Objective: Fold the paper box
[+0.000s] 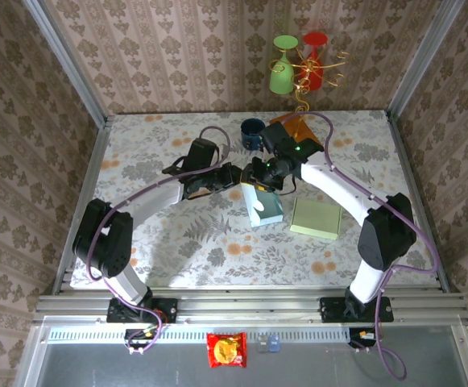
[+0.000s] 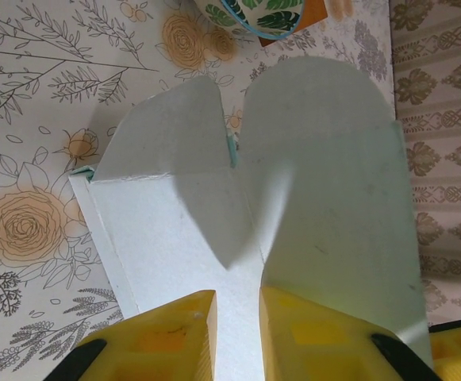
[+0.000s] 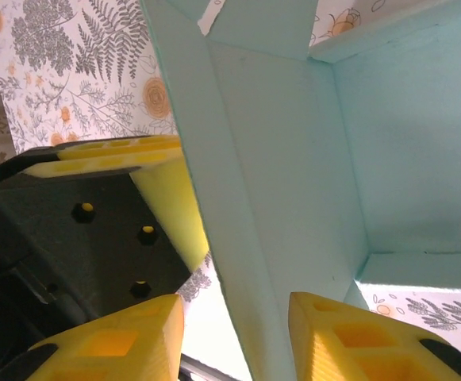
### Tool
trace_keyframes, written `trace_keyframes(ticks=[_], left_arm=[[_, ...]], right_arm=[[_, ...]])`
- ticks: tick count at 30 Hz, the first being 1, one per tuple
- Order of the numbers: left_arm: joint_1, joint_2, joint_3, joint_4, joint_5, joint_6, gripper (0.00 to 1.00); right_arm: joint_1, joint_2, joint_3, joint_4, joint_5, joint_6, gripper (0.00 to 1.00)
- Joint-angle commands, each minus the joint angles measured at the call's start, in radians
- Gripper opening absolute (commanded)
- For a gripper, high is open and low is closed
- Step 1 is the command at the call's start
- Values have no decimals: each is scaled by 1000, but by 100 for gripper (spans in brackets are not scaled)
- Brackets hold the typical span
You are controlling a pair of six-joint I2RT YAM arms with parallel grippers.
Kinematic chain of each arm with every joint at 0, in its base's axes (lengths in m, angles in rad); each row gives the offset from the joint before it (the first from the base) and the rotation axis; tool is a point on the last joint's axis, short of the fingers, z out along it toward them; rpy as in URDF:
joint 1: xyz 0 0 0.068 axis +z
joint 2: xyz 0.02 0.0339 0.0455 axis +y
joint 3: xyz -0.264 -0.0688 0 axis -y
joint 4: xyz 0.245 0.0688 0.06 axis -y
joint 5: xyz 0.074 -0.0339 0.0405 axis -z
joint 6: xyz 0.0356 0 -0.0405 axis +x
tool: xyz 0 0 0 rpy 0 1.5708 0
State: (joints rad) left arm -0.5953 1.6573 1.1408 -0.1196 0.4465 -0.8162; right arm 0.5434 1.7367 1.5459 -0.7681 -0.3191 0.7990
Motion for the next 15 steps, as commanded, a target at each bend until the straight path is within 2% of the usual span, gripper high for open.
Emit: trace_keyframes(ticks=[1, 6, 11, 15], left_arm=[[-3, 5, 22, 6, 16, -2, 21], [0, -4, 40, -29, -2, 24, 22], [9, -63, 61, -145, -107, 78, 30], [18, -148, 51, -254, -250, 122, 32]], right_arm=[[-8, 25, 40, -33, -11, -25, 35], [-10, 47, 47, -1, -23, 17, 18], [-11, -5, -2, 131, 36, 139, 2], [-10, -66, -59, 260, 135, 285, 0]])
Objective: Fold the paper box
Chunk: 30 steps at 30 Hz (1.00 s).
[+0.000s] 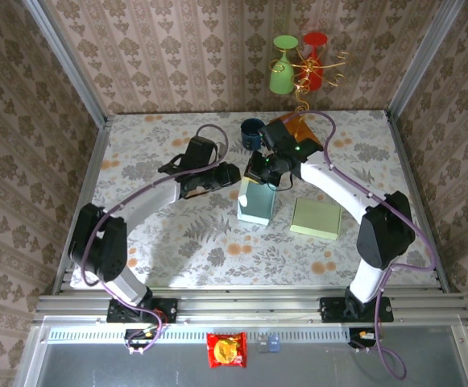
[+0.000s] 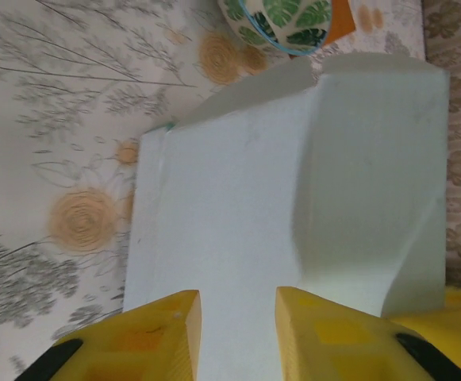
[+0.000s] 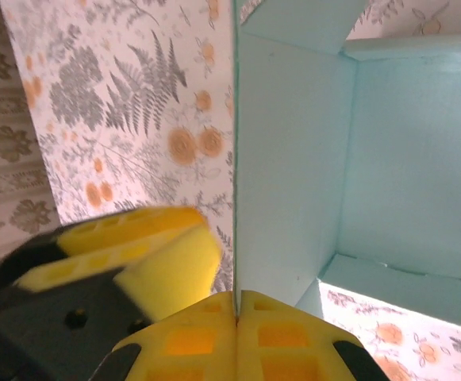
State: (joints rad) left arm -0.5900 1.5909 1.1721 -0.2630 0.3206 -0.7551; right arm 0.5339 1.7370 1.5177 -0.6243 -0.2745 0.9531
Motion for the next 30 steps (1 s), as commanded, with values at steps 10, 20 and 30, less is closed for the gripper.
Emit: trace_keyframes(ticks=[10, 20, 30], left_arm=[[73, -252, -60, -253, -206, 186, 32], [104, -293, -114, -297, -91, 292, 31], [118, -279, -140, -331, -20, 335, 31]], right_arm=[[77, -168, -112, 172, 597, 728, 0], [94, -4, 157, -186, 649, 1153, 0], [95, 96, 247, -266, 640, 1240, 2]])
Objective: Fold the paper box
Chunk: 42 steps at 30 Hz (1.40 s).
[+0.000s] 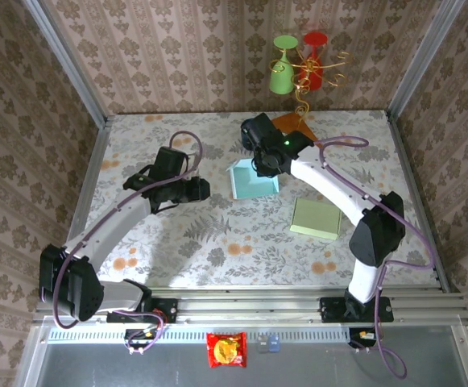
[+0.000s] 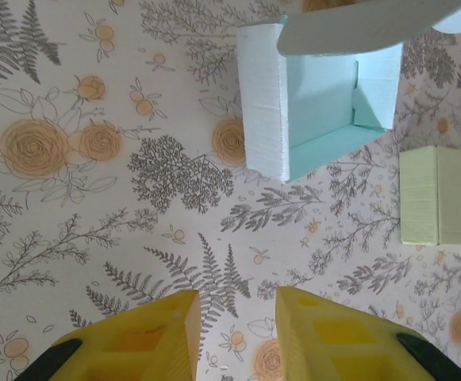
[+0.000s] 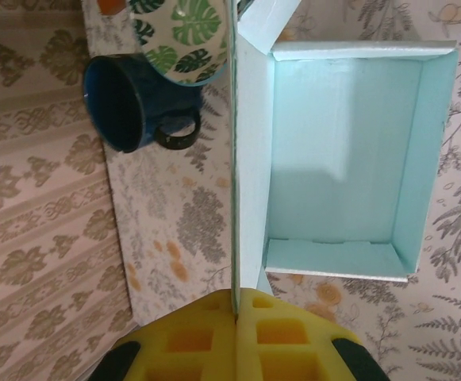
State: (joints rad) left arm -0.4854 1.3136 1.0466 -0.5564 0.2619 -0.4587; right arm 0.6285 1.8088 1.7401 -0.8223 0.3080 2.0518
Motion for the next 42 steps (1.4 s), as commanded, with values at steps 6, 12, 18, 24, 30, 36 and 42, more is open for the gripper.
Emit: trace_keyframes(ticks=[6, 12, 18, 24, 30, 36, 42], left_arm=[[22, 16, -12, -28, 62, 51, 31], [22, 56, 1, 0, 78, 72, 32], [22, 116, 39, 28, 88, 119, 36], [22, 173, 109, 38, 72, 177, 41], [50, 243, 165, 76, 108, 234, 45], [51, 312, 222, 80, 127, 310, 47], [35, 390, 288, 72, 140, 333, 48]], right_arm=[[-6, 61, 44, -51, 51, 114, 11], [-16, 40, 18, 15, 37, -19, 30], [-61, -57, -64, 115, 35, -332, 38], [-146, -242, -248, 384, -72, -1118, 39], [-382, -283, -387, 275, -611, -1787, 43], [-453, -190, -388, 134, -659, -2057, 54], [-454, -81, -355, 165, -695, -2115, 55]])
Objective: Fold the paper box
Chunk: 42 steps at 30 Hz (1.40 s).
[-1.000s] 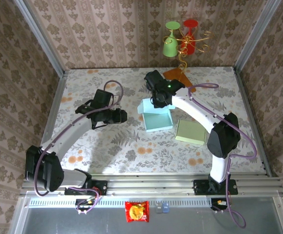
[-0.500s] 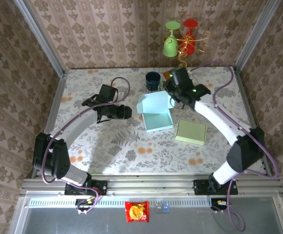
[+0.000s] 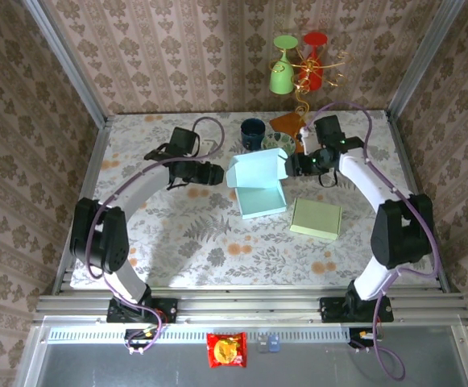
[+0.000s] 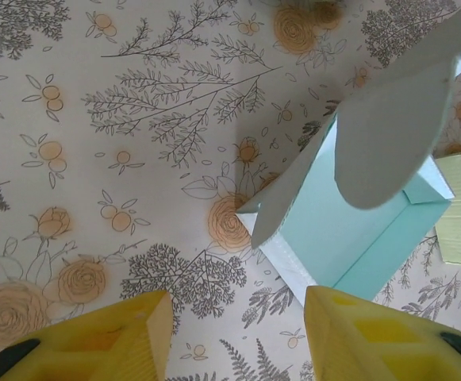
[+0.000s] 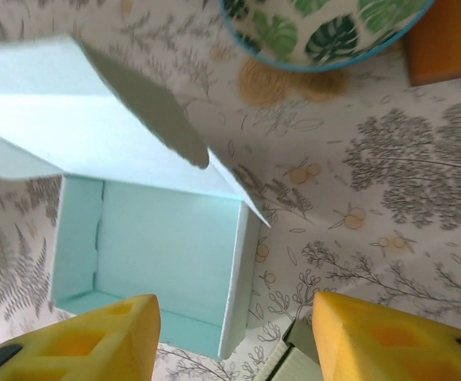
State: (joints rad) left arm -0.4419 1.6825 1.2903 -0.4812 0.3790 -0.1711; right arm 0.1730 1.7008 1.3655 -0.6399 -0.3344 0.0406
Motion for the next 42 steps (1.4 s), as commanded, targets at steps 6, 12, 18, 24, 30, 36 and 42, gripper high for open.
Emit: trace_keyframes(ticks=[6, 12, 18, 24, 30, 36, 42], left_arm=[[-34, 80, 101, 0, 15, 47, 48], [-65, 135, 168, -35, -1, 60, 47], [-86, 172, 218, -81, -35, 75, 43], [-88, 178, 218, -94, -43, 77, 36], [-89, 189, 228, -103, -57, 74, 29], [-95, 213, 259, -120, -70, 73, 24], [-110, 224, 285, -131, -106, 68, 16]], right_arm=[[5, 94, 73, -2, -36, -117, 55], [9, 155, 144, -21, -40, -126, 53], [16, 185, 186, -27, -38, -123, 49], [35, 219, 237, -45, -40, -126, 46], [51, 234, 258, -55, -16, -128, 38], [62, 235, 268, -70, 25, -131, 28], [72, 230, 280, -86, 62, -128, 11]])
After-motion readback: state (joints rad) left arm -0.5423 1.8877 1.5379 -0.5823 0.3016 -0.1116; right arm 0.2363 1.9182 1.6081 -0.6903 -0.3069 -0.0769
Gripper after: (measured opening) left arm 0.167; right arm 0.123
